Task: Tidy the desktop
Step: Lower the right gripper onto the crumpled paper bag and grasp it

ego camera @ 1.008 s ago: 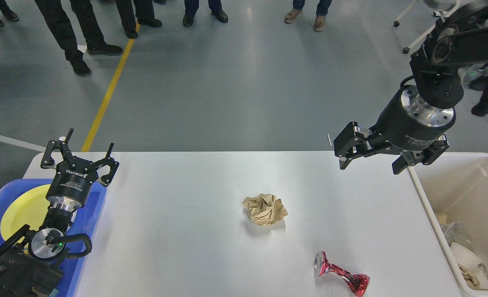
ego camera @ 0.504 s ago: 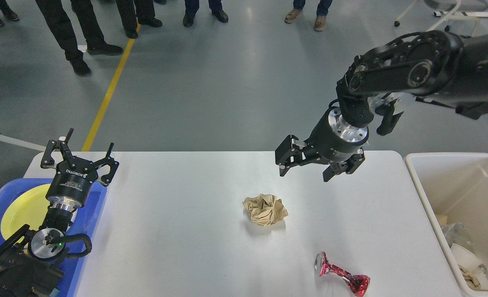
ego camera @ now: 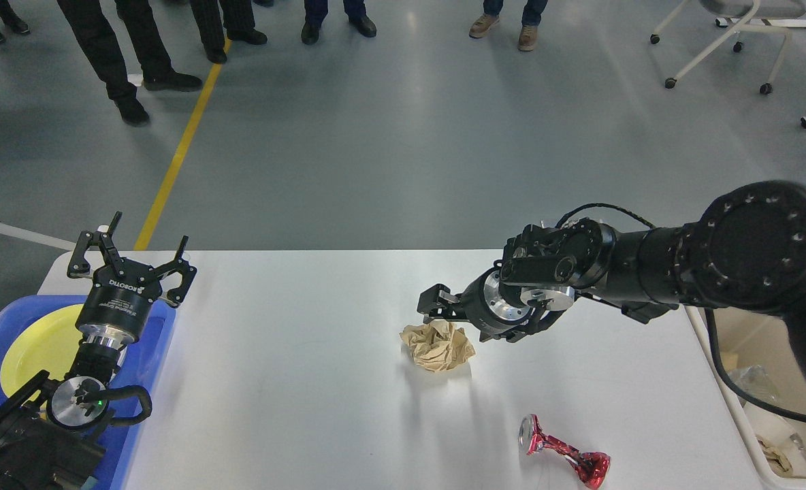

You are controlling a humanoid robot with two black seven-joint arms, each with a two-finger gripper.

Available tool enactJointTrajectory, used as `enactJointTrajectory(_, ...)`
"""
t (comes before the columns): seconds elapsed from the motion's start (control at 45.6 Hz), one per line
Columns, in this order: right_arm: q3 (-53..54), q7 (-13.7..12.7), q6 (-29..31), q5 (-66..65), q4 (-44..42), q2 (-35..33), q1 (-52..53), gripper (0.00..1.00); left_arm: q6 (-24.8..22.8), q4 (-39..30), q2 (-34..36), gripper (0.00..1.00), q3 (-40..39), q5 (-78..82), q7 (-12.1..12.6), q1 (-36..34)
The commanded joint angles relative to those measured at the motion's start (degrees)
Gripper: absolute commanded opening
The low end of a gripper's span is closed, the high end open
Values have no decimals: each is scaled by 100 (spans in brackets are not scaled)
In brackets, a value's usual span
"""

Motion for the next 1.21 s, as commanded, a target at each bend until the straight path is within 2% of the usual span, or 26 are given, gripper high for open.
enactJointTrajectory(0.0,0,2,-139,-11,-511,231,-495,100,-6,1,0,96,0,6,0,0)
enactJointTrajectory(0.153,53,2,-209,6,-871,389,-776,100,3,1,0,96,0,6,0,0)
enactJointTrajectory(0.395,167,2,-753,-20,-1065,538,-1137,100,-6,1,0,96,0,-3,0,0)
enactJointTrajectory(0.614,185,11,-929,-160,-1355,697,-1480,100,-6,1,0,96,-9,-3,0,0)
enactJointTrajectory(0.723,185,11,-1149,-248,-1355,706,-1567,96,-6,1,0,96,-9,6,0,0)
enactJointTrajectory(0.877,185,2,-1255,-249,-1347,714,-1664,80,-6,1,0,96,-9,-3,0,0)
enactJointTrajectory(0.943,194,2,-1255,-187,-1320,705,-1664,65,-6,1,0,96,0,6,0,0)
enactJointTrajectory(1.03,246,2,-1255,-169,-1285,705,-1664,36,-6,1,0,96,0,-3,0,0)
enactJointTrajectory(1.14,246,2,-1246,-169,-1285,705,-1656,16,-6,1,0,96,0,6,0,0)
enactJointTrajectory(1.184,246,2,-1246,-169,-1285,697,-1656,12,-6,1,0,96,0,-3,0,0)
